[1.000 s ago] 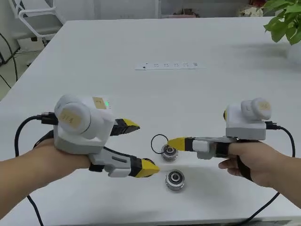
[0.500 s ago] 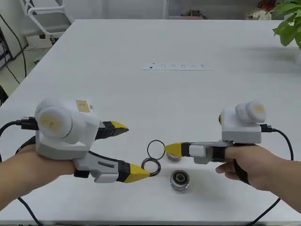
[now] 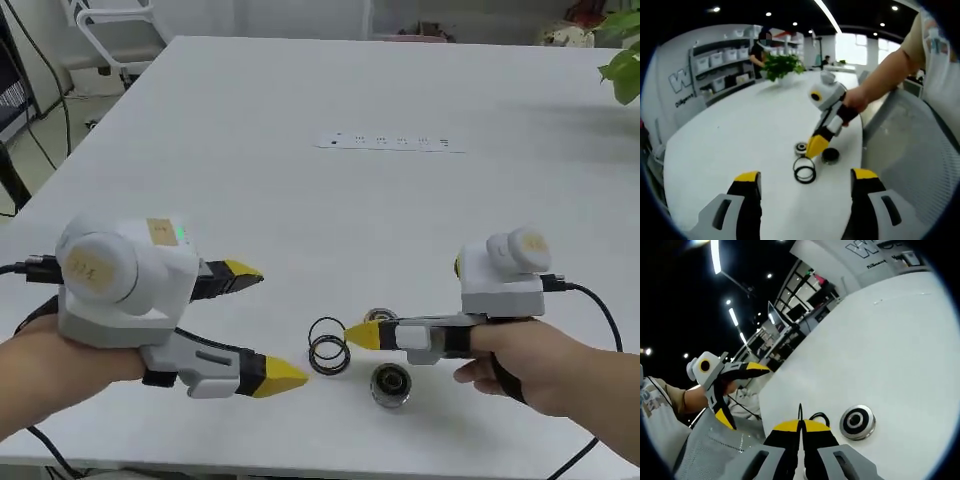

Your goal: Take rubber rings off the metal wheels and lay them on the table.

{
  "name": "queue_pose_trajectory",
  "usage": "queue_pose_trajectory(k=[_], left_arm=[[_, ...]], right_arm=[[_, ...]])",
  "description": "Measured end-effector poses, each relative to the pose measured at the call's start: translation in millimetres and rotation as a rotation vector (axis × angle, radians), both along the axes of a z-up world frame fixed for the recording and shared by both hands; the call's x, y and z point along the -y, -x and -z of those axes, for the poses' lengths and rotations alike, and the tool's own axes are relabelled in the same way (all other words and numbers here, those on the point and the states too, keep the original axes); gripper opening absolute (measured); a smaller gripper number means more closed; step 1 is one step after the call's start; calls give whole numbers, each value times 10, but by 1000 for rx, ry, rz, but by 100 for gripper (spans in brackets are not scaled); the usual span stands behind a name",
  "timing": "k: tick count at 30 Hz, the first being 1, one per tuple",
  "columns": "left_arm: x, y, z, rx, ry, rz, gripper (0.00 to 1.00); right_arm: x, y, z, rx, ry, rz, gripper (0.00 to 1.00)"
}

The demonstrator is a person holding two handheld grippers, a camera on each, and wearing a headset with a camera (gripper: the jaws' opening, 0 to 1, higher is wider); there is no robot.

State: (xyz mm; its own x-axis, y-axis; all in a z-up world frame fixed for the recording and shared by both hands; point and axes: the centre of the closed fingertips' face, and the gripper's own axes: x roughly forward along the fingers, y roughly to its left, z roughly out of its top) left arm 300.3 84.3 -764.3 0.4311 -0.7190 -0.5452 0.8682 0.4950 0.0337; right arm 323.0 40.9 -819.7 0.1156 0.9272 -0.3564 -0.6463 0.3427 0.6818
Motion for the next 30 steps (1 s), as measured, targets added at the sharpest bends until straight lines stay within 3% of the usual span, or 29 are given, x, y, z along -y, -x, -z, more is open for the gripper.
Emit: queue_pose_trajectory(k=[13,30], left_arm=[[-57,-9,63,-17,-3,-16,73],[-39,-1,118,-42,1,-22,73]], right_arm=[[20,-37,187,-31,40,-3,0],[74,-98,305,-20,82,20,0]])
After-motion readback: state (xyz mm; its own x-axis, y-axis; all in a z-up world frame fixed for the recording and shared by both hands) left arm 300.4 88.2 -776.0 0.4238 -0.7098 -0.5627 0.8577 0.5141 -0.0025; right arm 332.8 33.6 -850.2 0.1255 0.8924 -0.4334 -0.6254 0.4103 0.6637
